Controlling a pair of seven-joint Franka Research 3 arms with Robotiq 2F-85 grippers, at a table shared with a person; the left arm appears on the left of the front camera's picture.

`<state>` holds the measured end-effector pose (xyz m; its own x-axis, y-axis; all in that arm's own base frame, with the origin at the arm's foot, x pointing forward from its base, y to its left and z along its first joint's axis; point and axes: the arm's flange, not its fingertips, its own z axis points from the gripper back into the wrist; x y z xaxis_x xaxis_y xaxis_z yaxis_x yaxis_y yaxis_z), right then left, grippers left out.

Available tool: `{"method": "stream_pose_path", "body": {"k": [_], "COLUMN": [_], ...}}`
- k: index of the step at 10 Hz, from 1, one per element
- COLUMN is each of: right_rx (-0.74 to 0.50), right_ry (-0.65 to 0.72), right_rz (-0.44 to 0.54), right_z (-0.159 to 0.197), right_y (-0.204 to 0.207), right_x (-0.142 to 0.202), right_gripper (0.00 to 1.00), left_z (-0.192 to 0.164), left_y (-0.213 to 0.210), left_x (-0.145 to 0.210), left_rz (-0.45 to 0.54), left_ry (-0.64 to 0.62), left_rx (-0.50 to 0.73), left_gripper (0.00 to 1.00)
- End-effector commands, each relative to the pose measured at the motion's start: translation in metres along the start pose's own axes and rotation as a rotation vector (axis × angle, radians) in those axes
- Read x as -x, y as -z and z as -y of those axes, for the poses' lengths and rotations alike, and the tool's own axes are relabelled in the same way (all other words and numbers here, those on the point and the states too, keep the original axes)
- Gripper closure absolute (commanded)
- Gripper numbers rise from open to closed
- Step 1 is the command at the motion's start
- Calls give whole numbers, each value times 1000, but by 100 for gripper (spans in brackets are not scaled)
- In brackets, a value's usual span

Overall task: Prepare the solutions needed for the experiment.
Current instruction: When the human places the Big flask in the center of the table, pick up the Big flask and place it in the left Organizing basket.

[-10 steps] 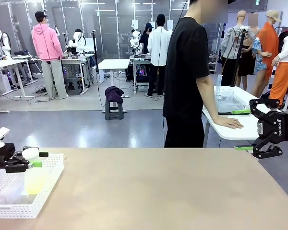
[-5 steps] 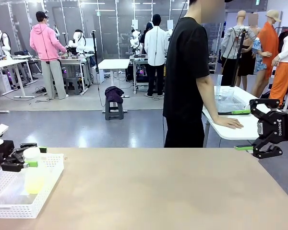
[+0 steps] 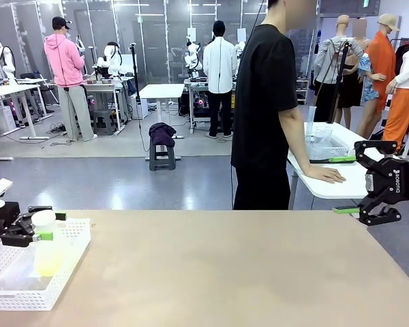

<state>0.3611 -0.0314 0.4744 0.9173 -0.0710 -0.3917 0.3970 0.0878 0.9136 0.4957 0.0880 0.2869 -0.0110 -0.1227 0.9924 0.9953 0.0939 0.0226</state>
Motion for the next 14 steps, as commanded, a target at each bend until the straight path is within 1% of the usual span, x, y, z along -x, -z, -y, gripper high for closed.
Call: {"method": "stream_pose_path", "body": {"k": [1,14], "right_rx": [-6,-6], "right_ry": [7,7], "right_rz": [3,3], "right_z": [-1,-1], "right_y": [1,1], "right_x": [1,1], "right_gripper": [0,0], "left_z": [-1,-1], "left_y": [1,1], "left_x": [-3,-3], "left_rz": [9,9], "left_ry": [7,7], "left_rx": [2,2], "left_gripper": [0,0]}}
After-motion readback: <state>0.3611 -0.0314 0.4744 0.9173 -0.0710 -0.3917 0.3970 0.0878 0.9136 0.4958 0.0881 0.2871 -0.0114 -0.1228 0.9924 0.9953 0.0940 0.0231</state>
